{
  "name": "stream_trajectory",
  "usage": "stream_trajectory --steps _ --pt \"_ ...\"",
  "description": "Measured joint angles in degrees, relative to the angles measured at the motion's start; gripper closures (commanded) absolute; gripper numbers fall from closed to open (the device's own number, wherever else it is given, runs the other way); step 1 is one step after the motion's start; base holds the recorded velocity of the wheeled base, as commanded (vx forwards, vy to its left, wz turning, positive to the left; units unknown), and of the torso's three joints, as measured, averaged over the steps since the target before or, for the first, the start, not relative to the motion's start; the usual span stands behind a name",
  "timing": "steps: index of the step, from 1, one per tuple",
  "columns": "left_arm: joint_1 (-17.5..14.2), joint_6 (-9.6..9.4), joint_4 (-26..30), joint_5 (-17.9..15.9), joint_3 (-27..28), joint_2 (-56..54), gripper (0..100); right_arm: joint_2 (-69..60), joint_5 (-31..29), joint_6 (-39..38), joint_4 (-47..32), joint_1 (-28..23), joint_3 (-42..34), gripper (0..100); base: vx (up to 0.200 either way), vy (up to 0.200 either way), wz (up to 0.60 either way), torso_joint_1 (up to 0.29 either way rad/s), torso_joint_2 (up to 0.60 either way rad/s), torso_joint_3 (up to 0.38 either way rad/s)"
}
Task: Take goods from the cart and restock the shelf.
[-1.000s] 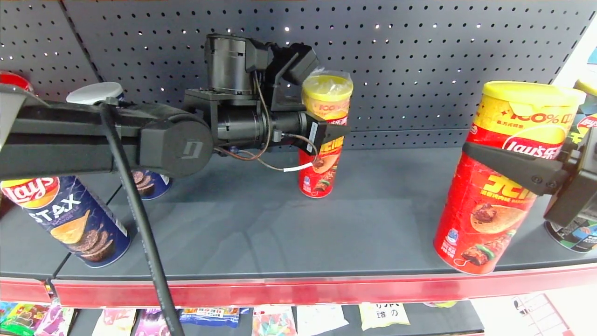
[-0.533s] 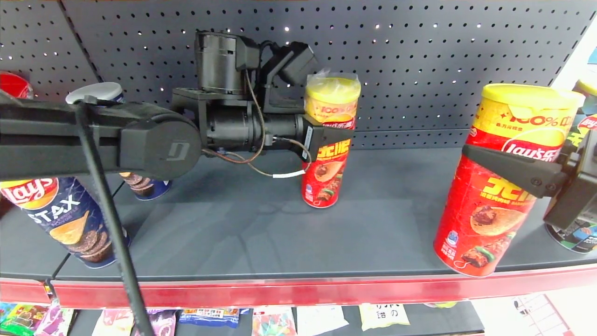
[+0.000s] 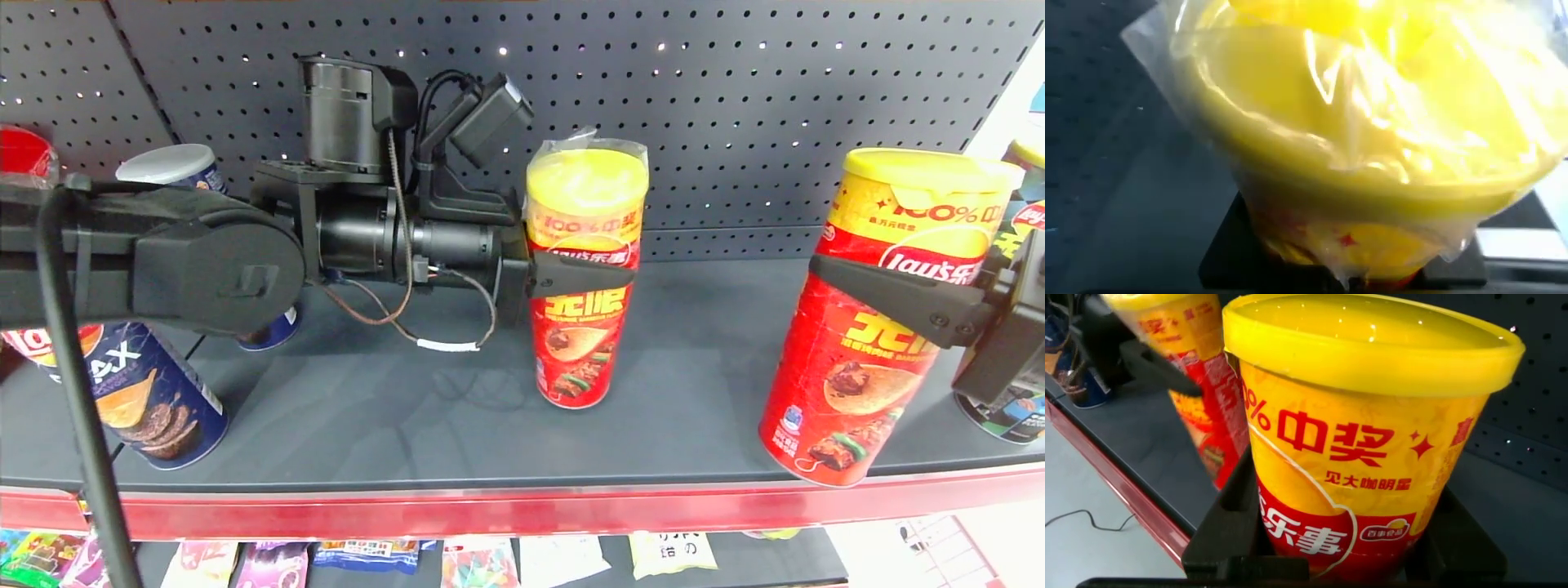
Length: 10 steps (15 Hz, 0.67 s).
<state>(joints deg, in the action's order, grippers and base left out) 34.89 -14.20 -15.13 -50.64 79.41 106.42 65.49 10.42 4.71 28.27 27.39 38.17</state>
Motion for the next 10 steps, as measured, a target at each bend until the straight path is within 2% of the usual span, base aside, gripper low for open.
stream_trajectory --steps 3,10 --pt "1.24 -0.07 0.00 -1.90 -2.76 -0.80 100 -0.05 0.02 0.00 -0.02 0.00 -0.07 100 0.000 0.000 0.00 0.000 0.00 0.000" --pt "2.12 -0.18 0.02 -2.18 -7.17 -2.49 100 0.24 0.09 -0.04 -0.06 0.05 -0.28 100 0.000 0.000 0.00 0.000 0.00 0.000"
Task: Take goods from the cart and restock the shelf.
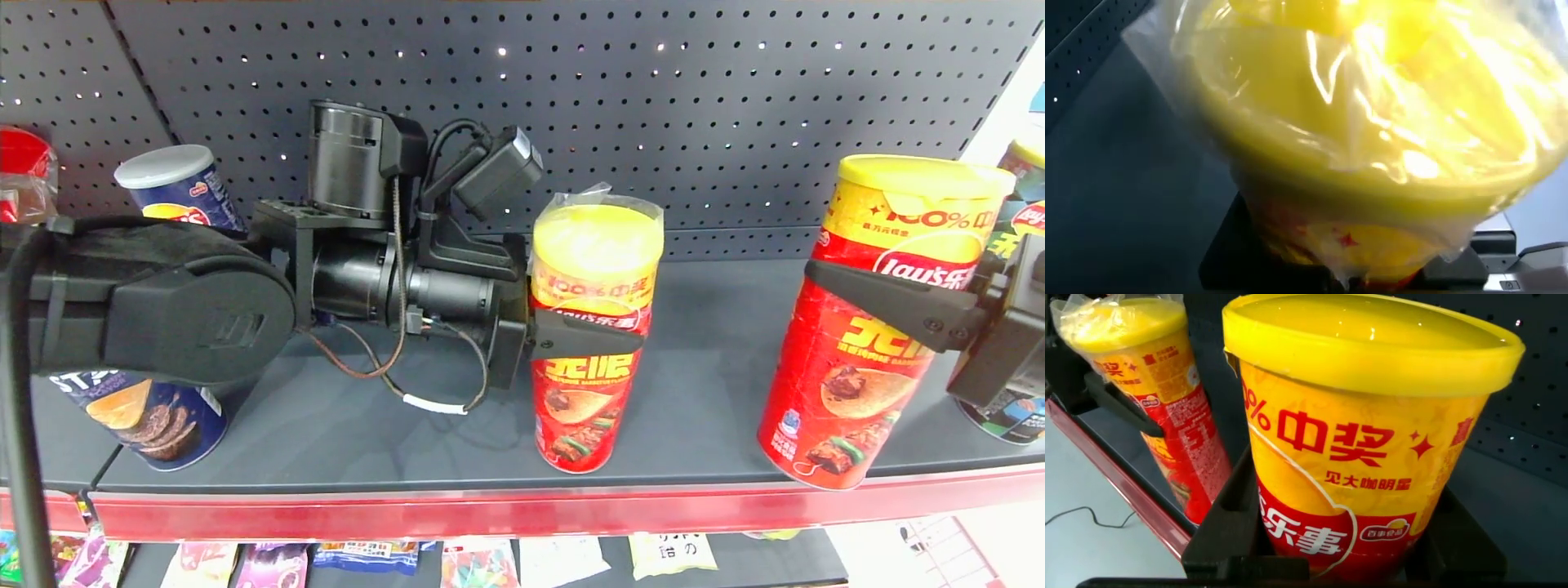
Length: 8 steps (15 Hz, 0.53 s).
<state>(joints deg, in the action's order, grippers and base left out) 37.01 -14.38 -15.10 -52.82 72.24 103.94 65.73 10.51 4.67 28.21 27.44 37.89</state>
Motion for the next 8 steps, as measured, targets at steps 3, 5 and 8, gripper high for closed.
stream_trajectory --steps 3,5,8 --pt "0.13 0.02 0.00 -0.44 -1.16 -0.61 100 0.20 0.02 0.01 0.00 -0.05 0.00 100 0.000 0.000 0.00 0.000 0.00 0.000" --pt "0.41 0.02 -0.06 -0.83 -2.62 -1.40 100 0.23 0.00 0.04 -0.02 -0.02 0.00 100 0.000 0.000 0.00 0.000 0.00 0.000" --pt "0.67 0.00 -0.13 -1.80 -4.46 -2.50 100 0.30 0.02 0.04 -0.02 0.00 -0.10 100 0.000 0.000 0.00 0.000 0.00 0.000"
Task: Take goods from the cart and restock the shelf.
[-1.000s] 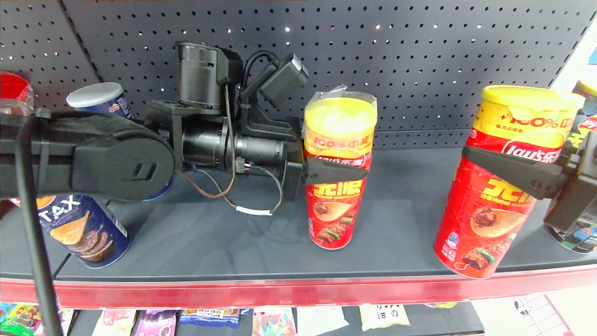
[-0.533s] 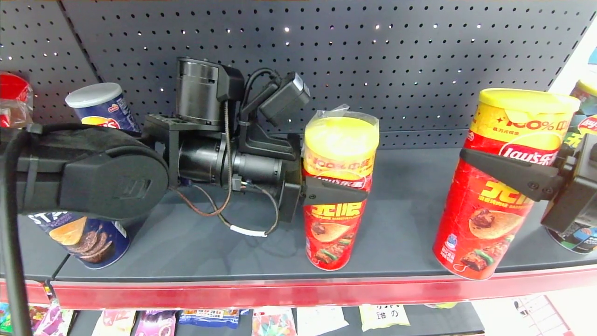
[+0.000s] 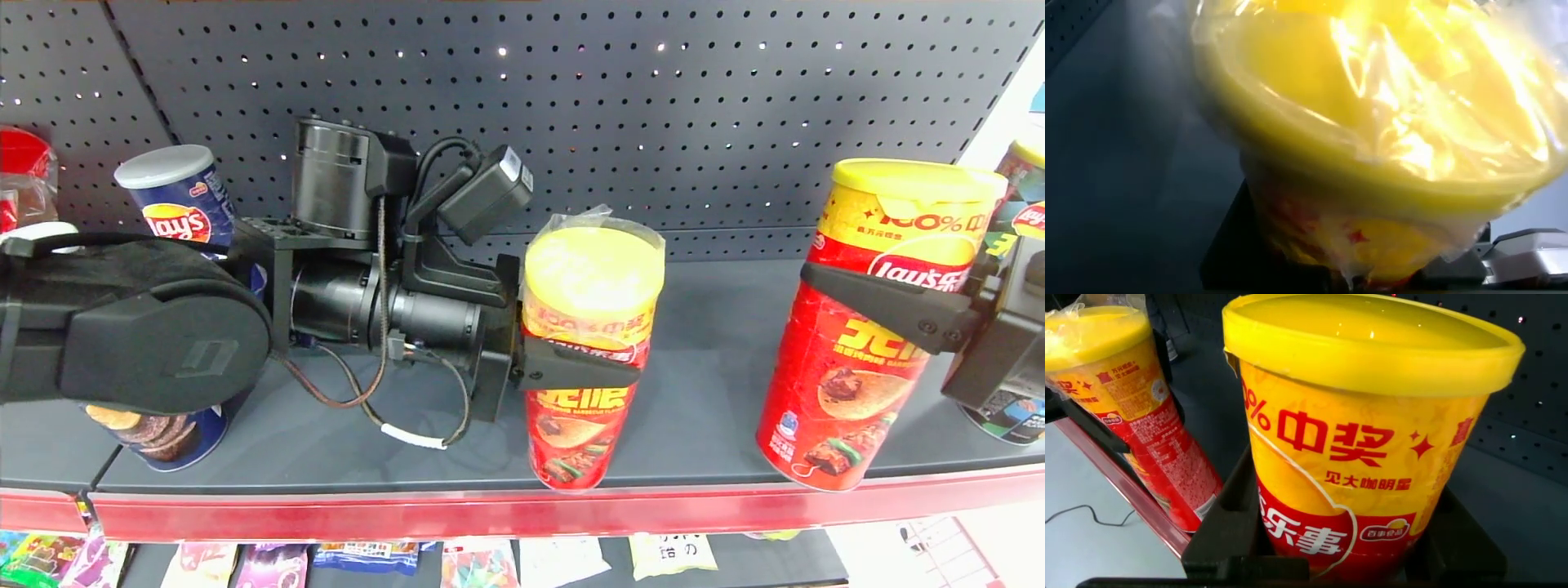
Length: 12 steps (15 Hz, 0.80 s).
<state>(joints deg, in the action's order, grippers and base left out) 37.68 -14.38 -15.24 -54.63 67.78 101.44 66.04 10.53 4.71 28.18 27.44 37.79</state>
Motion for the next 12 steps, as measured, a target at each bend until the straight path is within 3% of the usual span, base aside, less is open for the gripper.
stream_trajectory --steps 12 --pt "0.33 0.40 -0.13 0.51 -2.60 -0.95 100 0.00 0.00 0.00 0.02 0.06 0.00 100 0.000 0.000 0.00 0.000 0.00 0.000"
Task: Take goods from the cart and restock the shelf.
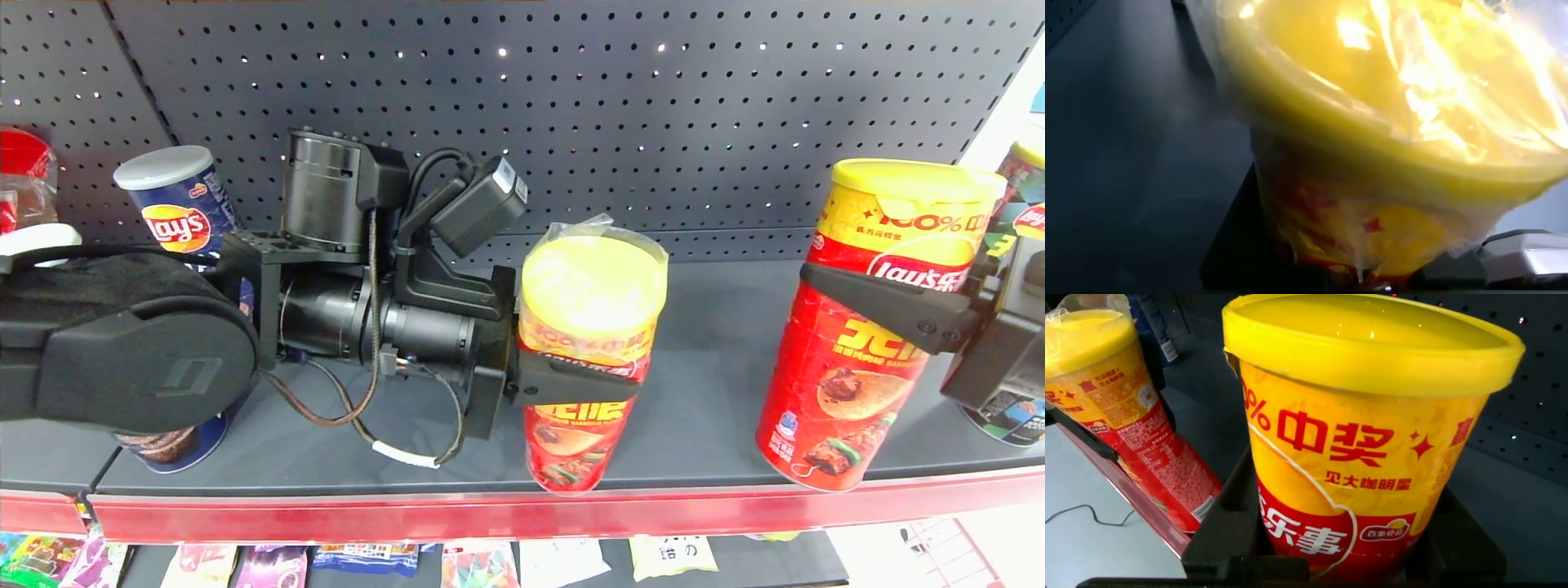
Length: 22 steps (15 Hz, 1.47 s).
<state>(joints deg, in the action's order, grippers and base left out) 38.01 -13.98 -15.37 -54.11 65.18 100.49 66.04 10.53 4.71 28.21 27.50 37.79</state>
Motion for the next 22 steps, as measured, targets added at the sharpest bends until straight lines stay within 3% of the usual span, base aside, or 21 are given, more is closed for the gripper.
stream_trajectory --steps 5,6,15,22 --pt "-0.44 0.11 0.29 0.69 -0.11 -0.10 100 0.00 0.00 0.02 -0.02 0.00 0.07 100 0.000 0.000 0.00 0.000 0.00 0.000" --pt "-0.44 0.11 0.32 0.69 -0.11 -0.11 0 0.00 0.00 0.02 -0.02 0.00 0.07 100 0.000 0.000 0.00 0.000 0.00 0.000" --pt "-1.24 0.60 0.46 1.91 -1.84 -2.06 0 2.18 0.11 0.11 -0.02 0.24 2.19 100 0.000 0.000 0.00 0.000 0.00 0.000" --pt "-6.92 2.82 0.35 6.35 -15.82 -14.13 0 18.53 0.88 -1.48 0.94 0.80 19.18 100 0.000 0.000 0.00 0.000 0.00 0.000"
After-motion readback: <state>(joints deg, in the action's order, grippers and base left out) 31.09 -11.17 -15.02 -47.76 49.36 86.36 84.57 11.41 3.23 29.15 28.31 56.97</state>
